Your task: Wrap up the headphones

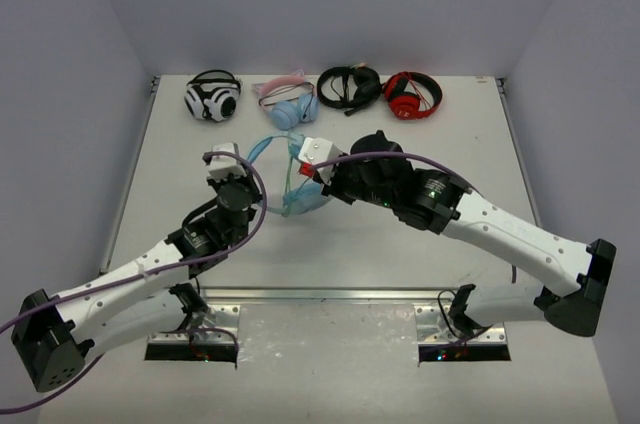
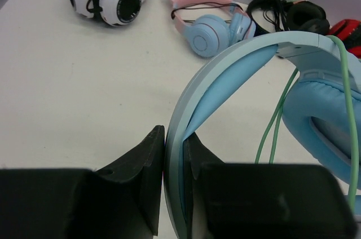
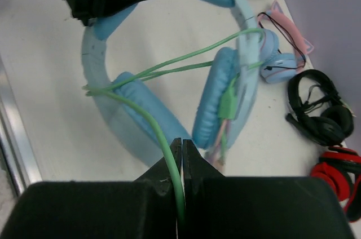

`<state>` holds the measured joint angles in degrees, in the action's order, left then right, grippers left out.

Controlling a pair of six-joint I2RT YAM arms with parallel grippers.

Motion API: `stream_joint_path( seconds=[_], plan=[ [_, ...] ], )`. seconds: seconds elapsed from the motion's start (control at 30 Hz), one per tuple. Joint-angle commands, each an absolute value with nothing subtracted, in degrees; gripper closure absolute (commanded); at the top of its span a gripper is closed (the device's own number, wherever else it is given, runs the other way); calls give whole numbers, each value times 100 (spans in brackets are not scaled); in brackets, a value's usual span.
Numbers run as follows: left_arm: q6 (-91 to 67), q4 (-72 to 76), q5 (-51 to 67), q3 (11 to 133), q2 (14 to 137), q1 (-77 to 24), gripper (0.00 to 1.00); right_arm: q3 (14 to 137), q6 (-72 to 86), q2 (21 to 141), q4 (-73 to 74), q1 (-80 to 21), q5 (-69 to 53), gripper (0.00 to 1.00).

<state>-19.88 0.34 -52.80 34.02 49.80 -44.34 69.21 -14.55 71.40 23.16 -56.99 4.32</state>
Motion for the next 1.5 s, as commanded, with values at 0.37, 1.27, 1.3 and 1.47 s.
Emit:
stream_joint_path(
  seconds=[0.37,1.27,1.3,1.47],
  plan=[
    [-1714,1160,-4535,2655,4474,-5211,100,8130,-3032,8138,2294,-4993,1345,96],
    [-1335,1082,-4595,3699,4077,-6144,100,7779,-1530,8175,2533,-3191,-2170,87],
    [-1414,968,-4718,3796,4130,-6135,100,7691,-1329,8113,2462,-3138,-2293,85],
    [-1363,976,-4668,4288,4429,-6126,100,6927,-704,7613,1725,-2752,-3354,67]
  ],
)
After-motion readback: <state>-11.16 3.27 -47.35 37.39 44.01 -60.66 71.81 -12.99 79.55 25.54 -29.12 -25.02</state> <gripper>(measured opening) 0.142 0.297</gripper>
